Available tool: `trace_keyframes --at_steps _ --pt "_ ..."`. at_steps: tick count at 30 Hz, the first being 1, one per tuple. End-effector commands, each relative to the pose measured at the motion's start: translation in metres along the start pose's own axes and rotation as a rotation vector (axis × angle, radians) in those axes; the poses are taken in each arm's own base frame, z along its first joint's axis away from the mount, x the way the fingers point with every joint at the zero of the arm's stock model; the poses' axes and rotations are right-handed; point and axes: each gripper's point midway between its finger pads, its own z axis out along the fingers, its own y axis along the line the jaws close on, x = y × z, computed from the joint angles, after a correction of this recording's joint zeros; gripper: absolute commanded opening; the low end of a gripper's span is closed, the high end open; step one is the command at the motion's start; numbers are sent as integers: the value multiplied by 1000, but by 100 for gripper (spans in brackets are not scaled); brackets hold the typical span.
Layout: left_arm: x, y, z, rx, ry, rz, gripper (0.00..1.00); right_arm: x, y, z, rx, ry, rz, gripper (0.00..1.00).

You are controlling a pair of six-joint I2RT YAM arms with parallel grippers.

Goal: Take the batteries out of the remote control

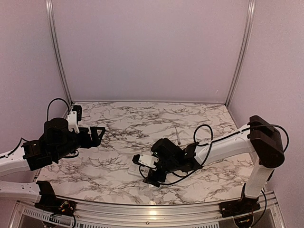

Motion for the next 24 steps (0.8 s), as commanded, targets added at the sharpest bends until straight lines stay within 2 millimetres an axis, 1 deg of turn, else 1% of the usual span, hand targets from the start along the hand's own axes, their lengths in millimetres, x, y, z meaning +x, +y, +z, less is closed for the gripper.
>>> trace_keyframes --at_steps 1,2,5,8,14,20,24 --pt "-7 -7 -3 24 -2 9 99 4 -16 1 6 -31 66 93" --pt "-7 -8 -3 25 -1 9 99 6 -20 1 1 -33 80 92" --pt "-7 -9 -3 30 -1 8 99 13 -17 4 -34 -23 98 88" --pt "-6 -9 -3 31 1 9 99 11 -15 5 -51 -45 97 85" --pt "-6 -9 -3 34 1 8 99 17 -8 7 -87 -38 104 78" --pt "-6 -9 -2 34 4 8 99 29 -3 17 -104 -4 110 71" --pt "-6 -9 -3 31 1 5 99 30 0 19 -125 -8 117 67"
